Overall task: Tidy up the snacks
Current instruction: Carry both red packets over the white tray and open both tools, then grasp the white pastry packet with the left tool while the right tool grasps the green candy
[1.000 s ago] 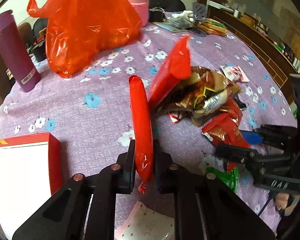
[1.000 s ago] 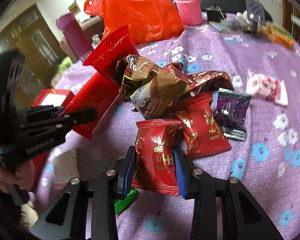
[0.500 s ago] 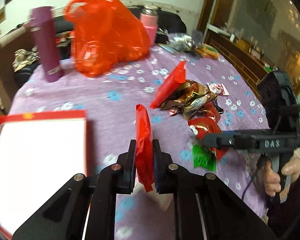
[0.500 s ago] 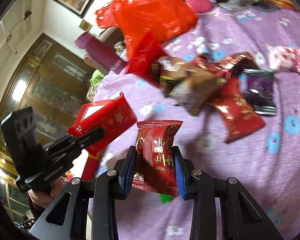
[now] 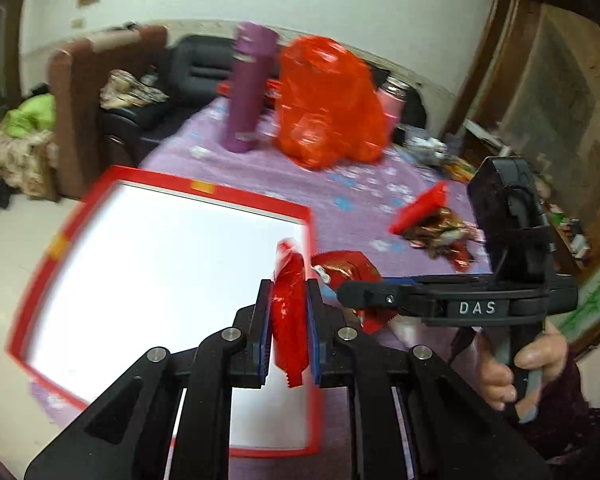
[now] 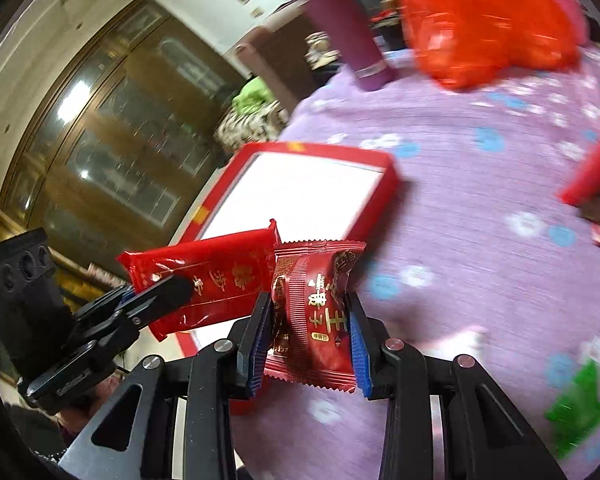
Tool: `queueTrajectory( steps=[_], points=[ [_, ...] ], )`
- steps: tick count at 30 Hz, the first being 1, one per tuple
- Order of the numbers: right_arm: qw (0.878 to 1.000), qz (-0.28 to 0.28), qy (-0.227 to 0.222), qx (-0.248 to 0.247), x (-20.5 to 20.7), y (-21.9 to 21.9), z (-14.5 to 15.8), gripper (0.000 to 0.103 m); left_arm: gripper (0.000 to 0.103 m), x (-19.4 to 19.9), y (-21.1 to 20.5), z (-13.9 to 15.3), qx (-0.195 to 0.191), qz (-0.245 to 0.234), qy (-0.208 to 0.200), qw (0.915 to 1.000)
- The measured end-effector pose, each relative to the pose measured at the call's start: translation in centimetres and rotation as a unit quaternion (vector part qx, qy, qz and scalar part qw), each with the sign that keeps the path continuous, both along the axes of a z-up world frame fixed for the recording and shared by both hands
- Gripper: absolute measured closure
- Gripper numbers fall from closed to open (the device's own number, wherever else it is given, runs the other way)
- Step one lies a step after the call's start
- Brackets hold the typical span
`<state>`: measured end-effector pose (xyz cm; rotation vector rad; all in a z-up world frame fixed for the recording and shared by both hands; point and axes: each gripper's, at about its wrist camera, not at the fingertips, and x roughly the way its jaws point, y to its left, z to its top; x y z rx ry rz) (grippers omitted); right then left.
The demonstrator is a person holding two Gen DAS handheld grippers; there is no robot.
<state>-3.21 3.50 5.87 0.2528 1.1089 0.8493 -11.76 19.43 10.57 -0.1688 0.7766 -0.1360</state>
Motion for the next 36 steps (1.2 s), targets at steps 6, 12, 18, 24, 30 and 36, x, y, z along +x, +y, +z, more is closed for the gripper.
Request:
queueTrajectory(
  steps=[6,12,18,24,30,36],
  points=[
    [0.999,0.033,-0.021,-0.021,-0.7,4.5,0.1,0.068,0.092,-0.4,2.9,-0.8,0.0,0.035,0.0,0.9994],
    [0.997,0.062,-0.021,-0.031,-1.2,6.9,-0.6,0.063,0.089,-0.1,4.5,-1.8,0.041,0.09,0.016,0.9949],
    [0.998,0.018,-0.057,-0.01,-1.5,2.0,1.7,0.059,0.087,-0.7,5.2,-1.2,0.079,0.13,0.0,0.9883],
    [0.992,-0.11,-0.053,-0.03,-0.9,-8.9,2.2,0.05,0.071,-0.3,-0.7,-1.1,0.077,0.022,-0.011,0.9967],
    [0.979,-0.192,-0.005,-0.06,-2.1,-16.8,0.1,0.049,0.041,0.3,-8.6,-1.3,0.104,-0.084,-0.009,0.991],
    [0.973,-0.189,0.003,-0.135,-3.2,-17.4,-1.6,0.049,0.038,1.4,-14.3,-2.8,0.138,-0.128,0.011,0.9821]
  ],
)
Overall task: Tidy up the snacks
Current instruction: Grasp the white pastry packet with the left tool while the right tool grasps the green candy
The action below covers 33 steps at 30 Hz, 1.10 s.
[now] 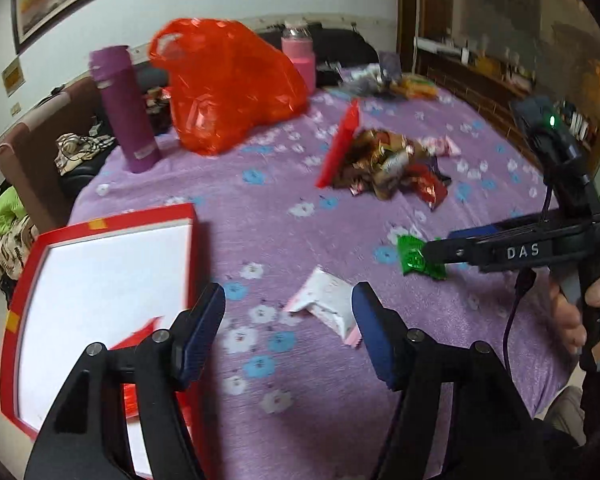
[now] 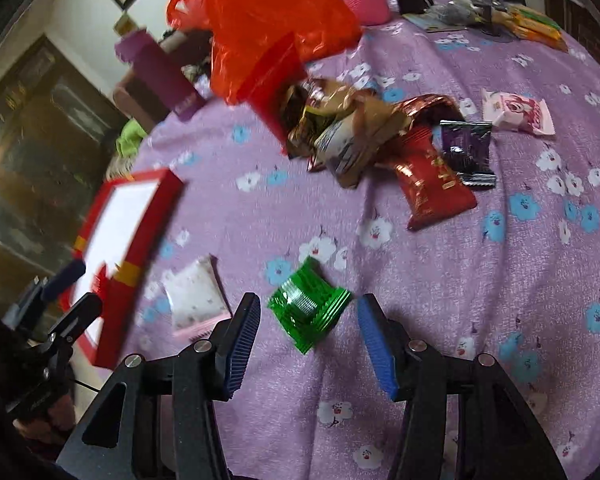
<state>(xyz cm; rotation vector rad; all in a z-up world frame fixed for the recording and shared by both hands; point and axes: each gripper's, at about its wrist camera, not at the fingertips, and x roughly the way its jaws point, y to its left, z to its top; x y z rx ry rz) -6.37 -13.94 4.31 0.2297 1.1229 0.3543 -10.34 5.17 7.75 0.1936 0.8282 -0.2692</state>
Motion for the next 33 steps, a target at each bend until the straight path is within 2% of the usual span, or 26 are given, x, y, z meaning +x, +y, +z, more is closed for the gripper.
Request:
queueTrajectory(
  steps=[2,7,10,14,20,23,25,27,29,33],
  points=[
    [1.0,0.002,0.001,-0.011,-0.2,0.6,-0.5,0.049,0.038,0.4,-0.3,-0.9,0.005,0.006,0.018,0.9998],
    [0.996,0.022,-0.022,-0.084,0.4,3.3,-1.8,0.051,0.038,0.3,0.3,-2.0,0.003,0.014,0.042,0.999],
    [0.989,0.051,-0.045,-0.132,0.4,4.6,-2.0,0.052,0.038,0.9,0.6,-2.0,-0.017,0.019,0.057,0.998],
    [0.983,0.053,-0.068,-0.163,0.7,4.9,-2.2,0.064,0.038,1.5,-0.8,-2.5,-0.019,0.008,0.072,0.9972],
    [0.987,0.035,-0.096,-0.127,1.4,3.3,-2.1,0.069,0.038,3.3,-2.8,-4.0,-0.008,0.011,0.095,0.9954],
    [0.99,0.027,-0.116,-0.078,1.5,1.9,-2.2,0.069,0.038,4.2,-3.3,-5.2,-0.004,0.025,0.105,0.9941],
    [0.993,0.02,-0.107,-0.041,1.9,0.9,-2.2,0.069,0.038,4.5,-3.2,-5.9,-0.017,0.03,0.109,0.9935],
    [0.994,0.018,-0.104,-0.024,2.1,0.5,-2.3,0.069,0.042,4.3,-3.5,-5.8,-0.011,0.029,0.097,0.9947],
    [0.994,0.019,-0.105,-0.023,2.1,0.5,-2.3,0.069,0.058,4.2,-3.5,-5.8,-0.014,0.024,0.091,0.9955],
    [0.994,0.018,-0.105,-0.021,2.0,0.6,-2.2,0.069,0.067,4.0,-3.3,-5.7,-0.021,0.018,0.08,0.9964]
  ],
)
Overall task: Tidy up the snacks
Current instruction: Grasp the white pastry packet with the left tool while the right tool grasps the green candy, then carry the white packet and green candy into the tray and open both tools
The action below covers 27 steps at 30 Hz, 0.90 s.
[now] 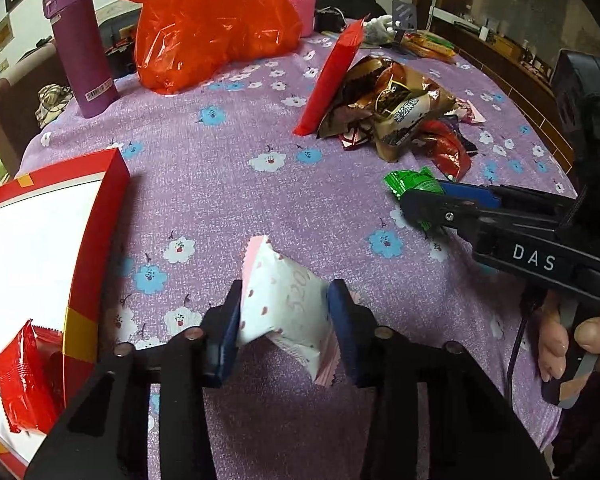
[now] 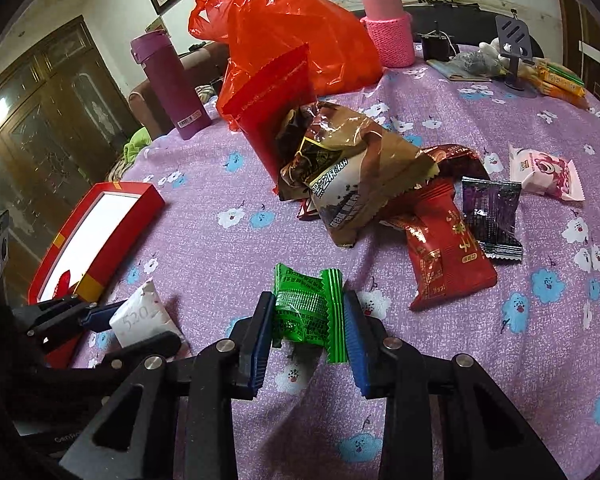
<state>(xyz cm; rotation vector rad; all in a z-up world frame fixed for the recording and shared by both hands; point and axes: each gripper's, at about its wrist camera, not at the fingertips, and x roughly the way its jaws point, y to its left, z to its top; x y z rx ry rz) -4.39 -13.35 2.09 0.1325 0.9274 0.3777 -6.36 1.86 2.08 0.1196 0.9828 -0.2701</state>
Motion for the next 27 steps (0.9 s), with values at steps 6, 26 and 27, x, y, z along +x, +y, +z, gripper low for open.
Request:
queueTrajectory(
  steps=[6,26,27],
  points=[
    [1.0,-0.001,-0.002,0.005,-0.1,-0.1,-0.1,0.069,0.074,-0.5,0.4,0.5,-0.016,0.0,-0.014,0.9998],
    [0.999,0.006,0.009,0.047,0.1,-0.4,-0.3,0.069,0.09,-1.6,-2.3,0.9,-0.015,-0.049,-0.054,0.9972],
    [0.999,0.006,0.008,0.049,0.1,-0.4,-0.2,0.069,0.09,-1.7,-2.2,1.0,-0.016,-0.049,-0.056,0.9971]
  ],
)
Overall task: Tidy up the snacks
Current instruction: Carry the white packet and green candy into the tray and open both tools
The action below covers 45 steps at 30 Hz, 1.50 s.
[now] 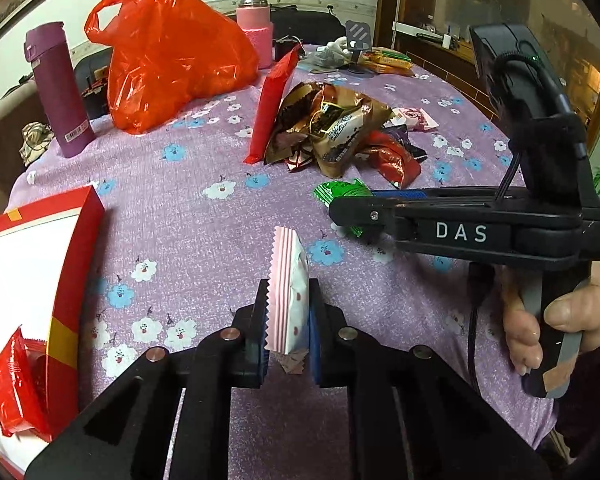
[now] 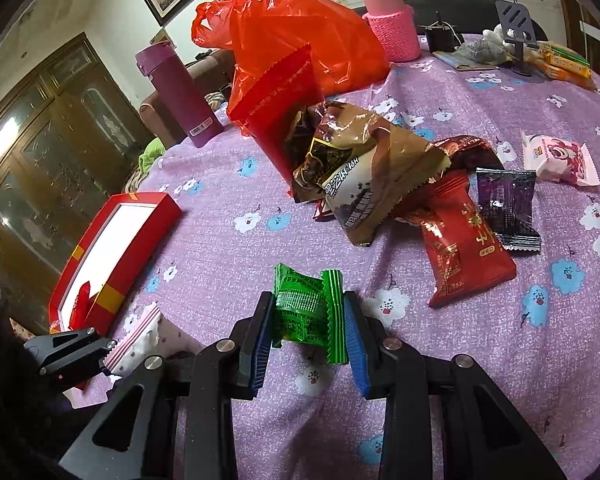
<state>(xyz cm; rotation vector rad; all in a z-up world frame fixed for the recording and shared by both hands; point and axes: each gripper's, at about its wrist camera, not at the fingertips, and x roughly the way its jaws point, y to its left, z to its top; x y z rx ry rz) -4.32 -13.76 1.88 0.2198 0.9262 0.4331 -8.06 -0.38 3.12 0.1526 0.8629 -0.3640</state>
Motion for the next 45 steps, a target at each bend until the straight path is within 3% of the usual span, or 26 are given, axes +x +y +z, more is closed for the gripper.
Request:
queueTrajectory(
  steps=[11,20,26,32,45],
  points=[
    [0.999,0.026,-0.008,0.044,-0.9,1.3,1.8,0.069,0.09,-1.5,3.9,3.8,0.02,0.061,-0.074,0.9951],
    [0.994,0.092,-0.033,0.055,-1.2,8.6,5.6,0.069,0.09,-3.1,10.8,7.1,0.017,0.148,-0.135,0.9796],
    [0.987,0.145,-0.031,0.055,-1.2,15.4,5.9,0.069,0.09,-3.4,16.0,6.7,0.028,0.218,-0.137,0.966],
    [0.982,0.186,-0.012,0.044,-1.4,20.6,4.4,0.07,0.09,-3.4,19.1,5.2,0.035,0.258,-0.122,0.9578],
    [0.974,0.222,0.008,0.03,-2.1,23.7,2.5,0.066,0.09,-2.9,22.2,2.2,0.049,0.304,-0.082,0.9479]
  ],
)
